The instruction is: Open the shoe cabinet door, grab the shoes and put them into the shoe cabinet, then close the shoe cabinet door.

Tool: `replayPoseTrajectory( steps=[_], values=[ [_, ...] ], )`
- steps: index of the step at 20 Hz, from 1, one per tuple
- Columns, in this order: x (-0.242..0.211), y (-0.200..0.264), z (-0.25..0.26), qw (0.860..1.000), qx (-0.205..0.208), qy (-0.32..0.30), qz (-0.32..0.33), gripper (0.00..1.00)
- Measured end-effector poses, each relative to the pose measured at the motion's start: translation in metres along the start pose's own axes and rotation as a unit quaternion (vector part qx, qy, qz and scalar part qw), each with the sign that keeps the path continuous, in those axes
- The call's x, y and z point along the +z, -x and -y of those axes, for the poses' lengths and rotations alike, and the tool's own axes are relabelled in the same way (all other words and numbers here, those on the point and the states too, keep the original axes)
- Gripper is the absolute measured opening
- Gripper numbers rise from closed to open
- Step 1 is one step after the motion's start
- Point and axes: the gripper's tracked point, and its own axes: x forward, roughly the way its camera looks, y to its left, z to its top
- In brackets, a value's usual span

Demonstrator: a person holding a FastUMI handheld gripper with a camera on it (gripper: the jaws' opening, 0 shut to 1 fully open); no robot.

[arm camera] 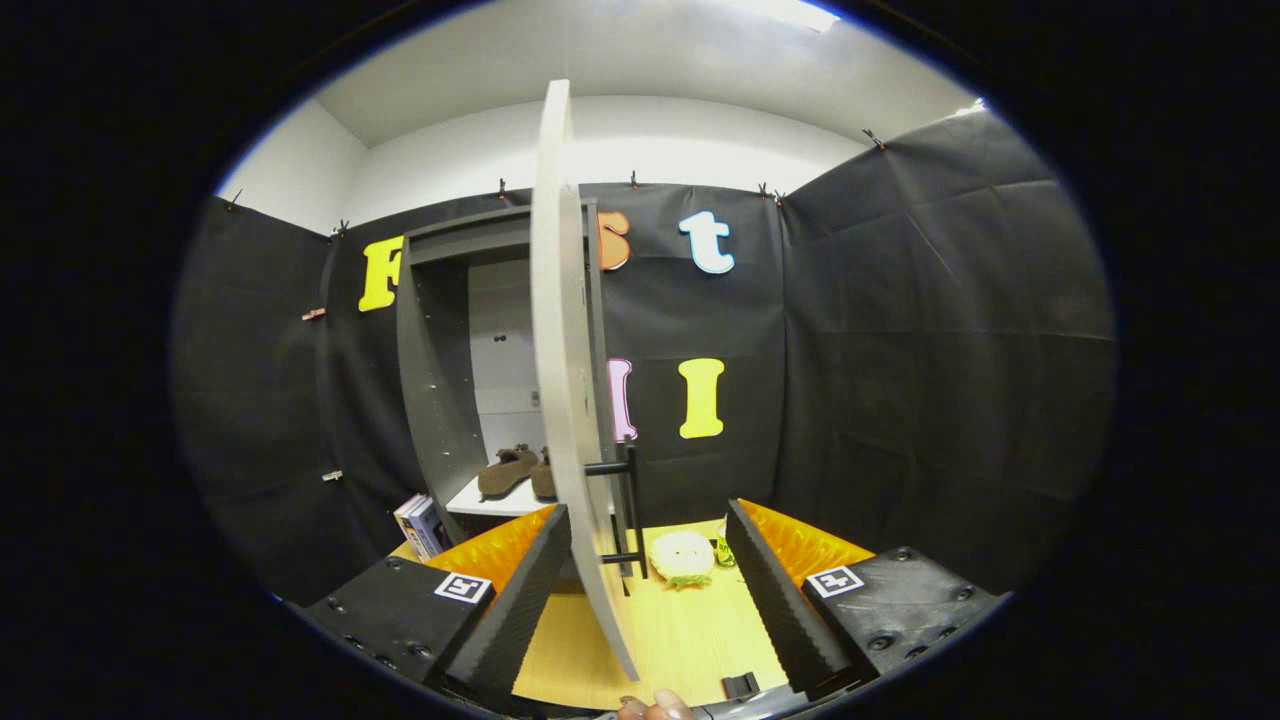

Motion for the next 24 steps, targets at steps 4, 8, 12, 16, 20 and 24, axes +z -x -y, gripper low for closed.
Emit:
replayPoseTrajectory(
  steps=[4, 8, 12, 16, 20, 24],
  values=[
    [-0.009, -0.023, 0.008, 1.000, 0.014, -0.002, -0.017, 0.99],
    [-0.015, -0.033, 0.002, 0.999, 0.026, -0.004, -0.029, 0.98],
    [-0.018, -0.030, -0.015, 0.999, 0.033, -0.010, -0.026, 0.98],
    [-0.022, -0.030, -0.051, 0.998, 0.050, -0.003, -0.027, 0.98],
    [-0.027, -0.035, -0.107, 0.997, 0.077, -0.001, -0.026, 0.98],
    [-0.031, -0.046, -0.154, 0.996, 0.086, 0.003, -0.020, 0.98]
  ],
)
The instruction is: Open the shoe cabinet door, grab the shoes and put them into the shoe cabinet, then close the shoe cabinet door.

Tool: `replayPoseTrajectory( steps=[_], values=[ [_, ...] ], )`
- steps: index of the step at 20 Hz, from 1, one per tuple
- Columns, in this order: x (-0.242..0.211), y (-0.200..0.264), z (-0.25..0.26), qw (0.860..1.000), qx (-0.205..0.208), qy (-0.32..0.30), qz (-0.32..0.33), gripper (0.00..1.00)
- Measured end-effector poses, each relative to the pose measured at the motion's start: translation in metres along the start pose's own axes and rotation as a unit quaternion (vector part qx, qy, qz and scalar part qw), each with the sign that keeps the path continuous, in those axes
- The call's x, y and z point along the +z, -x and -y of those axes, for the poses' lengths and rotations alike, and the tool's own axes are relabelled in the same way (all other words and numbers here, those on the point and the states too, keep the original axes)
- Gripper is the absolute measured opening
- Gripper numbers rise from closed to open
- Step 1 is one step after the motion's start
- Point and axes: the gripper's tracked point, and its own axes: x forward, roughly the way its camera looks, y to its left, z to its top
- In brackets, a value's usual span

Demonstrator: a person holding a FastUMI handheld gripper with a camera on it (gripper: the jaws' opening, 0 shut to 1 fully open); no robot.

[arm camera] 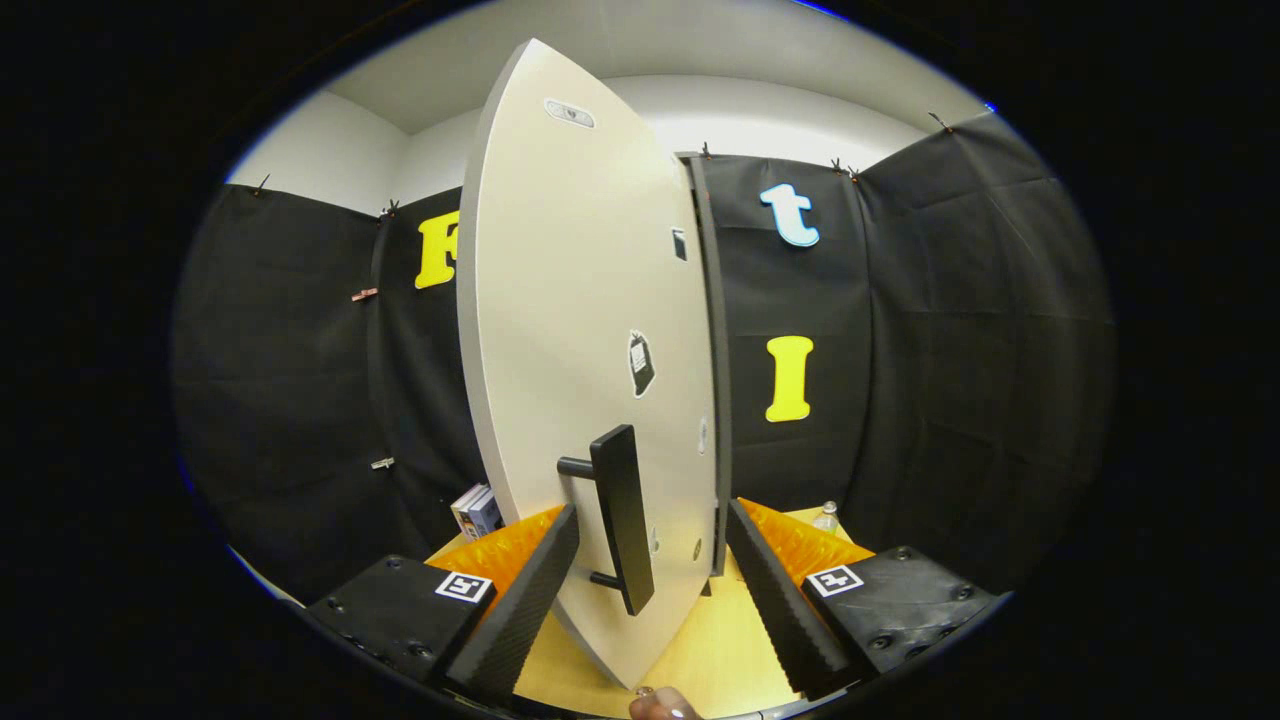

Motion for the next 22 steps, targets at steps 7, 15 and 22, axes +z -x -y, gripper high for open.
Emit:
replayPoseTrajectory(
  steps=[7, 15, 22],
  values=[
    [-0.012, -0.068, -0.083, 1.000, 0.014, -0.018, 0.000, 0.98],
    [-0.015, -0.130, -0.157, 0.999, 0.050, -0.014, -0.004, 1.00],
    [-0.015, -0.134, -0.158, 0.999, 0.034, -0.002, 0.012, 1.00]
  ],
)
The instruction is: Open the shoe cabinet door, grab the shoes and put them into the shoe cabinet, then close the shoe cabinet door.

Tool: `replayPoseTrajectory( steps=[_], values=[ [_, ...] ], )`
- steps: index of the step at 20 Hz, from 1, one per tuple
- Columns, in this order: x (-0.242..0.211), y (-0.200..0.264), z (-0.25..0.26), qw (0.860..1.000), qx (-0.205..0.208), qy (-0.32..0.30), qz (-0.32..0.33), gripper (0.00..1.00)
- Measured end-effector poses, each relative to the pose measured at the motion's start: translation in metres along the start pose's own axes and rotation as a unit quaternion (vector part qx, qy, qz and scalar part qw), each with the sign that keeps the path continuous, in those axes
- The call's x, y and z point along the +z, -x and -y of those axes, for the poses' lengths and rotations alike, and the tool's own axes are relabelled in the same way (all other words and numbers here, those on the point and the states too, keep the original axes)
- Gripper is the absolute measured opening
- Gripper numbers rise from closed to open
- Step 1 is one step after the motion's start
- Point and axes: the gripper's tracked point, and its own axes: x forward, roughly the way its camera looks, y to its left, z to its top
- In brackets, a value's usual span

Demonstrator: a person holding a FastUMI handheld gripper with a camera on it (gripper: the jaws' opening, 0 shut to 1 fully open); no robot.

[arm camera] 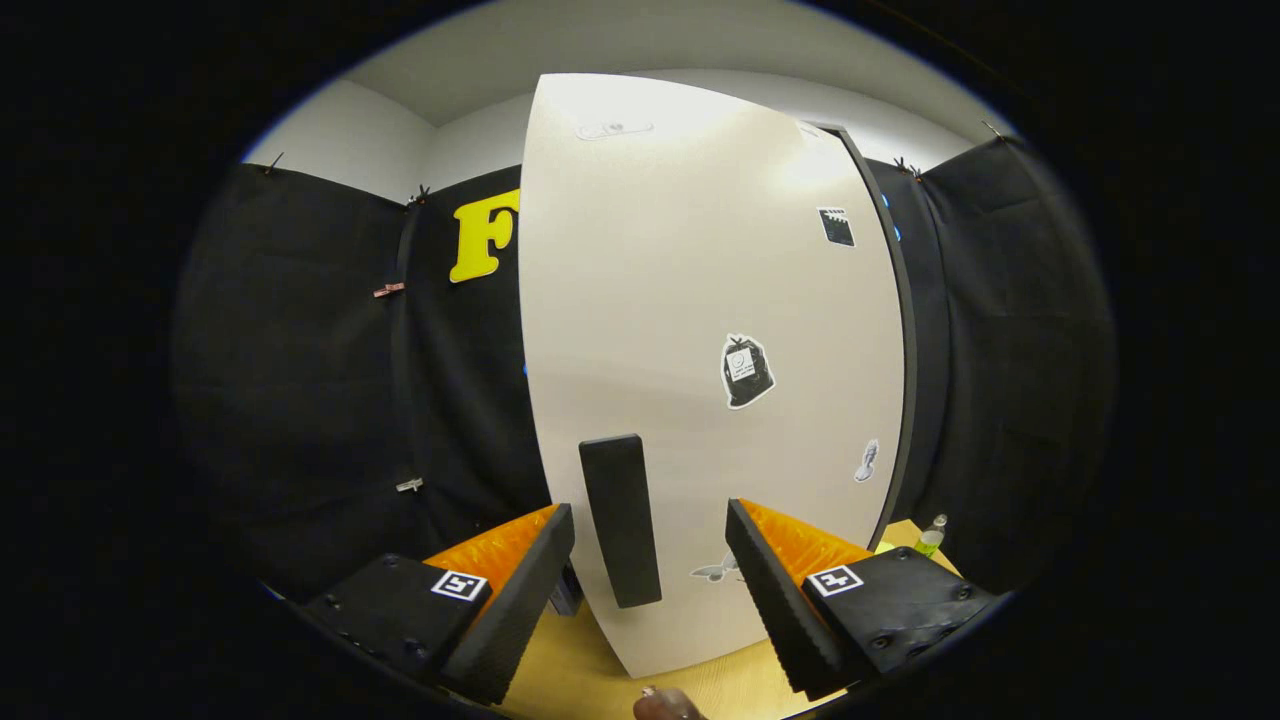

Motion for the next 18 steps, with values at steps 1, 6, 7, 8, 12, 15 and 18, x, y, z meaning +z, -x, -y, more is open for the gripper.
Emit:
replayPoseTrajectory(
  steps=[1, 6, 7, 8, 12, 15, 18],
  values=[
    [0.001, 0.001, 0.000, 1.000, -0.004, 0.001, 0.001, 1.00],
    [0.005, 0.007, 0.002, 1.000, -0.016, 0.007, 0.007, 0.99],
    [0.005, 0.009, 0.002, 1.000, -0.018, 0.008, 0.007, 0.99],
    [0.006, 0.010, 0.002, 1.000, -0.020, 0.008, 0.008, 1.00],
    [0.008, 0.013, 0.001, 1.000, -0.023, 0.011, 0.009, 1.00],
    [0.008, 0.015, 0.001, 1.000, -0.024, 0.014, 0.008, 1.00],
    [0.011, 0.017, 0.001, 0.999, -0.027, 0.014, 0.012, 0.99]
  ],
)
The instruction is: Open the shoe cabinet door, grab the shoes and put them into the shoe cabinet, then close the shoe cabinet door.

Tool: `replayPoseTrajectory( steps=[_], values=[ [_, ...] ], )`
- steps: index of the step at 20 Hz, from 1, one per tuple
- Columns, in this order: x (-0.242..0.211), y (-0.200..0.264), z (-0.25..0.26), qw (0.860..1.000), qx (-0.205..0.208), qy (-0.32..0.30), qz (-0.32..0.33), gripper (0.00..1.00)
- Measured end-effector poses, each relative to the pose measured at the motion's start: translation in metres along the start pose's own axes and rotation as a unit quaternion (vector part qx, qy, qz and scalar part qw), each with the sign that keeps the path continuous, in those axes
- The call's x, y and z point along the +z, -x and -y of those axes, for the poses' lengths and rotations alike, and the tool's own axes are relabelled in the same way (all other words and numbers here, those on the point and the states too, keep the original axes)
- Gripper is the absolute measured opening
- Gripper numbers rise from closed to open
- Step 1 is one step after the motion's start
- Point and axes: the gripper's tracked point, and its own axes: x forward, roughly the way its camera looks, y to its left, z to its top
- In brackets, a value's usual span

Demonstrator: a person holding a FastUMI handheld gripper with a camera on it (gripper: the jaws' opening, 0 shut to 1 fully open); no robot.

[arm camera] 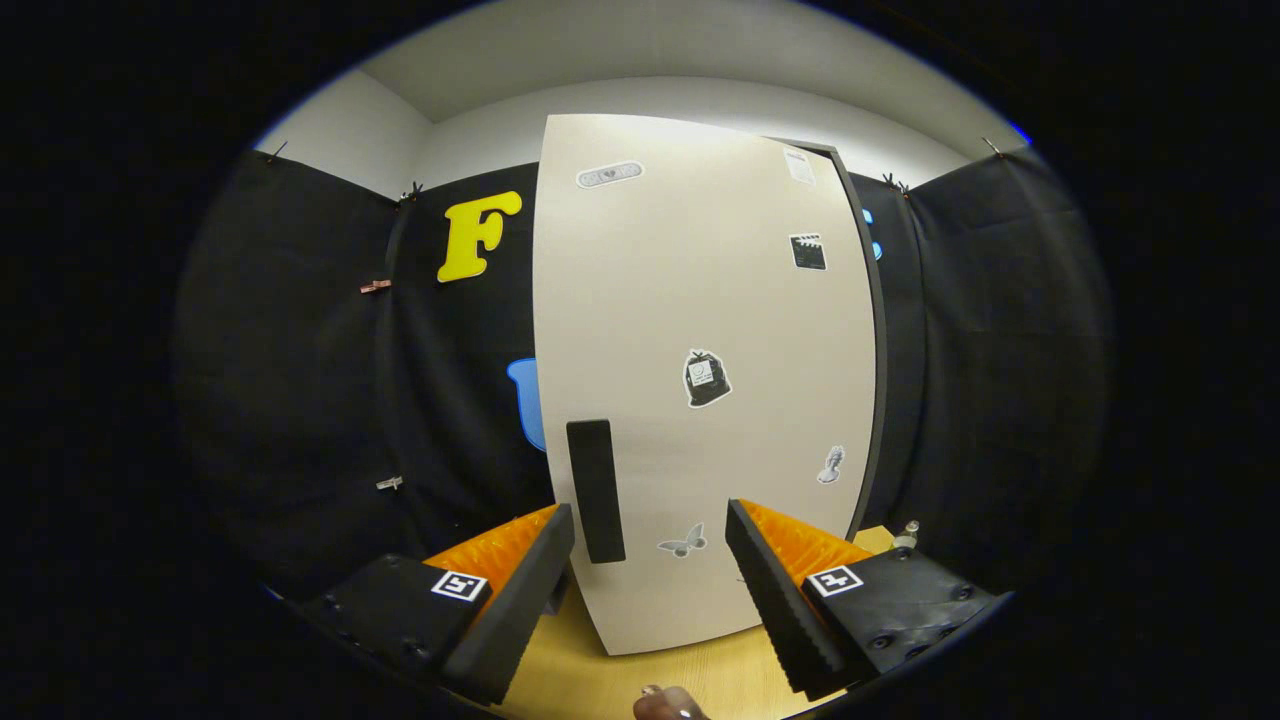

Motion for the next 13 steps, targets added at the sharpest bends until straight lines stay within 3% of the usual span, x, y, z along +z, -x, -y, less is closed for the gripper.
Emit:
replayPoseTrajectory(
  steps=[13],
  values=[
    [0.0066, 0.0082, -0.0097, 1.000, 0.003, 0.017, 0.006, 1.00]
  ],
)
